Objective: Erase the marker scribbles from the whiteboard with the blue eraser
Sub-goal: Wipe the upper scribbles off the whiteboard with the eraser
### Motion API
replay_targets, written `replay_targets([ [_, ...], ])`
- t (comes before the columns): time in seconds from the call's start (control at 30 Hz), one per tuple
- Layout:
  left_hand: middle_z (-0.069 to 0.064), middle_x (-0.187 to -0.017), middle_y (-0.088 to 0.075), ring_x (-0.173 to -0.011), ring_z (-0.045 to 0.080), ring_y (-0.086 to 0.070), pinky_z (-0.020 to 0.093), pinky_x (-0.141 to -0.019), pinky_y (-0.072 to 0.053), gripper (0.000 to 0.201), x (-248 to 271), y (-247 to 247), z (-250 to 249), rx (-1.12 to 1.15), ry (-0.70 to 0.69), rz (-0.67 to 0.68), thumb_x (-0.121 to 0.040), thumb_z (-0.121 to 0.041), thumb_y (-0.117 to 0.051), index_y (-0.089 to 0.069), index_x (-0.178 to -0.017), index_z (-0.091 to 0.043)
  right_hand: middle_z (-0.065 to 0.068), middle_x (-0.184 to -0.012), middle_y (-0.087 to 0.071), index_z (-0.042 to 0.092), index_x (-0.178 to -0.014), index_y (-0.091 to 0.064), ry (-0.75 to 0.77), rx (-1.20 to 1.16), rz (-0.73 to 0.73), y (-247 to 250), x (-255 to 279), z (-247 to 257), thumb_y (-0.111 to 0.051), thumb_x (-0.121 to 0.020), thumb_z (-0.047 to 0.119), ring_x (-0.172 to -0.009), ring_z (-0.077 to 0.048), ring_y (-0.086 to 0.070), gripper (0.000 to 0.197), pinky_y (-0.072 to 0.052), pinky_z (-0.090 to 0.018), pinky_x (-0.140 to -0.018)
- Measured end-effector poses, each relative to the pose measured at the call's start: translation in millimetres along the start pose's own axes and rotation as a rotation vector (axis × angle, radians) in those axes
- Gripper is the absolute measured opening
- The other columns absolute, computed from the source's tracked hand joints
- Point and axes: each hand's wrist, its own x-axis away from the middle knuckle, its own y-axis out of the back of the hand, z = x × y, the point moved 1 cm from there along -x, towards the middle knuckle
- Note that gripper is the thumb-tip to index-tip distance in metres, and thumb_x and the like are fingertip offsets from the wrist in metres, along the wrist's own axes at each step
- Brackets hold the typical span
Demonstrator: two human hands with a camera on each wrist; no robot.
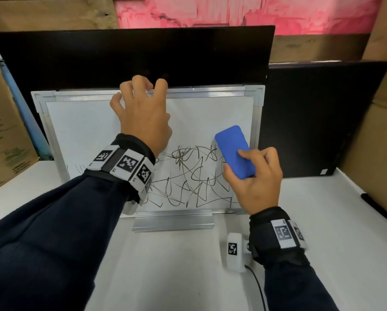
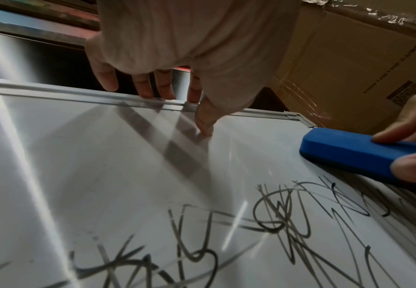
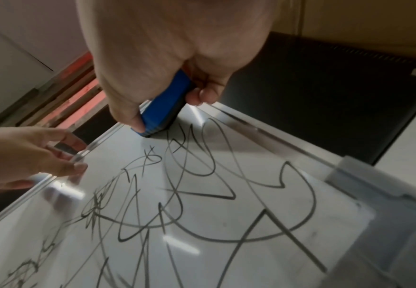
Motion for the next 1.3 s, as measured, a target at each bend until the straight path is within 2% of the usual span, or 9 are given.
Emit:
replay_targets([
  [0.2, 0.011, -0.132, -0.045, -0.124, 0.035, -0.040, 0.053, -0.100, -0.032, 0.052, -0.1, 1.6, -0.3, 0.006, 0.005, 0.000, -0.081, -0.018, -0.075, -0.049, -0.126, -0.022, -0.007, -0.091, -0.046, 0.010, -0.100, -0.070, -0.013, 0.016, -0.015, -4.7, -3.2, 8.2, -0.085, -0.074, 0.025, -0.078, -0.008, -0.045, 0.033, -0.035, -0.005, -0.071],
  [0.33, 0.011, -0.131, -0.045, -0.124, 0.034, -0.040, 0.053, -0.100, -0.031, 0.051, 0.2, 1.6, -1.0, 0.009, 0.010, 0.008, -0.081, -0.018, -0.075, -0.049, -0.125, -0.022, -0.003, -0.087, -0.047, 0.014, -0.091, -0.062, -0.046, 0.070, 0.007, 0.8, 8.3, 4.8, -0.080, -0.070, 0.034, -0.071, -0.011, -0.045, 0.034, -0.039, -0.017, -0.059],
  [0.47, 0.010, -0.132, -0.045, -0.124, 0.034, -0.040, 0.054, -0.099, -0.032, 0.052, -0.5, 1.9, -0.8, 0.011, 0.018, 0.010, -0.081, -0.017, -0.075, -0.049, -0.125, -0.022, 0.000, -0.084, -0.049, 0.015, -0.090, -0.059, -0.047, 0.123, 0.022, 6.3, 13.0, 3.0, -0.079, -0.071, 0.039, -0.070, -0.012, -0.046, 0.036, -0.044, -0.027, -0.056],
  [0.67, 0.010, -0.131, -0.044, -0.122, 0.034, -0.040, 0.054, -0.098, -0.032, 0.052, -1.9, 3.4, -1.3, 0.000, 0.011, 0.034, -0.081, -0.019, -0.075, -0.048, -0.126, -0.023, -0.003, -0.086, -0.048, 0.012, -0.091, -0.060, -0.012, 0.143, 0.019, 1.4, -3.5, 11.6, -0.079, -0.078, 0.038, -0.068, -0.017, -0.046, 0.035, -0.043, -0.028, -0.058],
  [0.8, 0.009, -0.130, -0.044, -0.121, 0.034, -0.040, 0.053, -0.096, -0.033, 0.053, -2.3, 3.8, -0.4, 0.000, 0.015, 0.029, -0.081, -0.020, -0.076, -0.048, -0.126, -0.023, 0.001, -0.082, -0.048, 0.017, -0.086, -0.052, -0.055, 0.095, 0.098, 2.5, -5.5, 15.0, -0.072, -0.073, 0.046, -0.069, -0.018, -0.046, 0.038, -0.045, -0.034, -0.057],
  [0.9, 0.009, -0.130, -0.044, -0.121, 0.034, -0.040, 0.053, -0.096, -0.033, 0.053, -2.0, 4.2, -0.8, 0.001, 0.021, 0.035, -0.081, -0.020, -0.077, -0.048, -0.125, -0.023, 0.004, -0.074, -0.045, 0.022, -0.082, -0.042, -0.054, 0.146, 0.160, 8.4, -6.4, 14.6, -0.070, -0.069, 0.048, -0.065, -0.019, -0.044, 0.040, -0.038, -0.030, -0.053],
  [1.03, 0.009, -0.131, -0.044, -0.121, 0.034, -0.040, 0.053, -0.096, -0.033, 0.053, -2.5, 5.6, 0.3, 0.005, 0.021, 0.041, -0.081, -0.022, -0.077, -0.048, -0.125, -0.024, 0.006, -0.071, -0.045, 0.025, -0.083, -0.040, -0.095, 0.222, 0.245, 10.5, -4.4, 12.8, -0.069, -0.065, 0.050, -0.062, -0.019, -0.045, 0.042, -0.033, -0.026, -0.051],
  [1.17, 0.008, -0.130, -0.044, -0.122, 0.033, -0.039, 0.052, -0.095, -0.033, 0.053, -2.9, 6.6, 0.4, 0.008, 0.018, 0.050, -0.081, -0.023, -0.077, -0.048, -0.126, -0.024, 0.005, -0.074, -0.047, 0.027, -0.090, -0.036, -0.163, 0.299, 0.362, 7.4, -7.5, 15.8, -0.065, -0.071, 0.055, -0.063, -0.020, -0.049, 0.044, -0.038, -0.027, -0.051],
  [1.3, 0.008, -0.130, -0.044, -0.121, 0.033, -0.039, 0.053, -0.095, -0.033, 0.052, -2.8, 6.7, 0.7, 0.014, 0.015, 0.049, -0.081, -0.023, -0.077, -0.048, -0.125, -0.025, -0.001, -0.085, -0.056, 0.030, -0.114, -0.037, -0.156, 0.351, 0.400, 6.7, -12.0, 23.4, -0.063, -0.083, 0.056, -0.071, -0.027, -0.057, 0.048, -0.053, -0.038, -0.060],
])
